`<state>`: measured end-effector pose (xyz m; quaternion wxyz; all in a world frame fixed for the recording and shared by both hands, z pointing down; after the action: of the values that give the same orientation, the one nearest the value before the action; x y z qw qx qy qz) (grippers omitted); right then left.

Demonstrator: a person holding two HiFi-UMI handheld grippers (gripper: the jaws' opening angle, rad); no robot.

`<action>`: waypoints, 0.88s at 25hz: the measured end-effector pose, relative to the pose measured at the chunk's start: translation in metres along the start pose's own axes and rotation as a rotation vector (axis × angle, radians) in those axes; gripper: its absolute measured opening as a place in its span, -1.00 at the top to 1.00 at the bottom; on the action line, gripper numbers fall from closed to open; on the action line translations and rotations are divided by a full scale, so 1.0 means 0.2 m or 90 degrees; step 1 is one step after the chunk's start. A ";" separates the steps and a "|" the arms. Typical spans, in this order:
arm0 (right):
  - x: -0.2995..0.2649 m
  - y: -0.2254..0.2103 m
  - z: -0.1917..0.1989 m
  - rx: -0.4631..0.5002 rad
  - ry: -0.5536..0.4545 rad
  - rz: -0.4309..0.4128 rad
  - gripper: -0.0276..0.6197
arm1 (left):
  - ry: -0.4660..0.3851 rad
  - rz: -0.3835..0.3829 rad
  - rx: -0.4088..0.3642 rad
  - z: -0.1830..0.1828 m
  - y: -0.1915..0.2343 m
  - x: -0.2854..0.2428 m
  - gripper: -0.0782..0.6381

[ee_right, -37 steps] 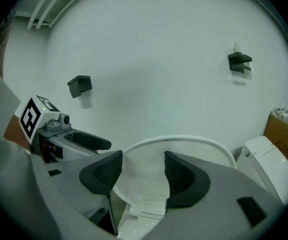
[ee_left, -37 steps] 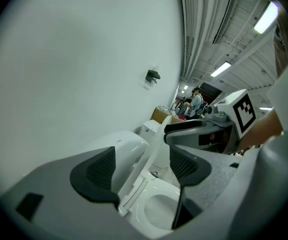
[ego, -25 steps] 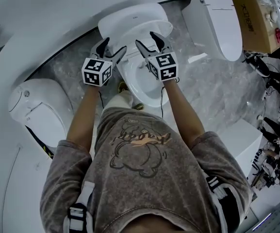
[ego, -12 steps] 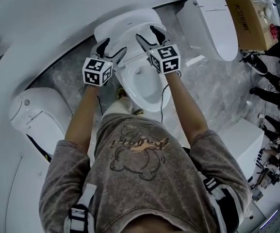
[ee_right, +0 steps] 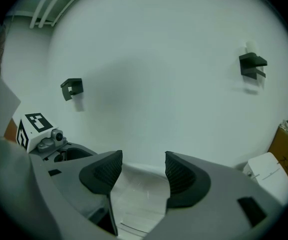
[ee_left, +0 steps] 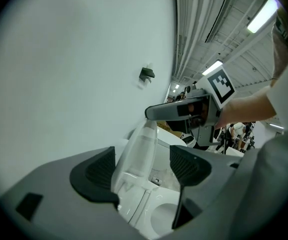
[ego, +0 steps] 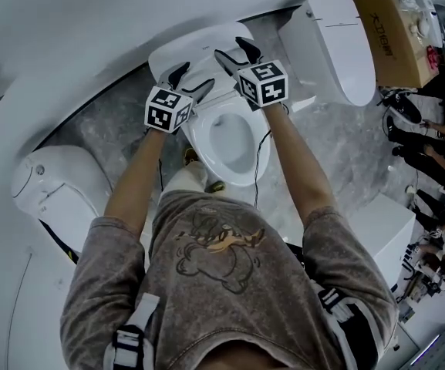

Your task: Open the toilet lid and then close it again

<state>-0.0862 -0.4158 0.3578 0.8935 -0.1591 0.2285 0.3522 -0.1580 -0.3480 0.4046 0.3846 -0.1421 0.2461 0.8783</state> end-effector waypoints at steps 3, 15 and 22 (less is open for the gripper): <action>0.01 0.00 0.00 -0.012 -0.005 0.000 0.05 | -0.010 0.006 0.011 -0.01 -0.01 0.01 -0.19; 0.26 0.10 0.11 -0.037 -0.050 0.003 0.05 | -0.039 0.035 0.013 0.05 -0.24 0.11 -0.19; 0.58 0.23 0.28 -0.024 -0.070 0.002 0.05 | -0.045 0.057 0.023 0.18 -0.53 0.22 -0.19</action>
<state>-0.0269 -0.2941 0.3401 0.9012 -0.1557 0.1724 0.3658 -0.1108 -0.2394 0.3810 0.3559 -0.0927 0.2539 0.8946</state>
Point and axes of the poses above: the fingertips, and each gripper's own axes: x backward along the fingers, y to its left, z out of its underside, the point moved 2 cm from there along x, backward along the fingers
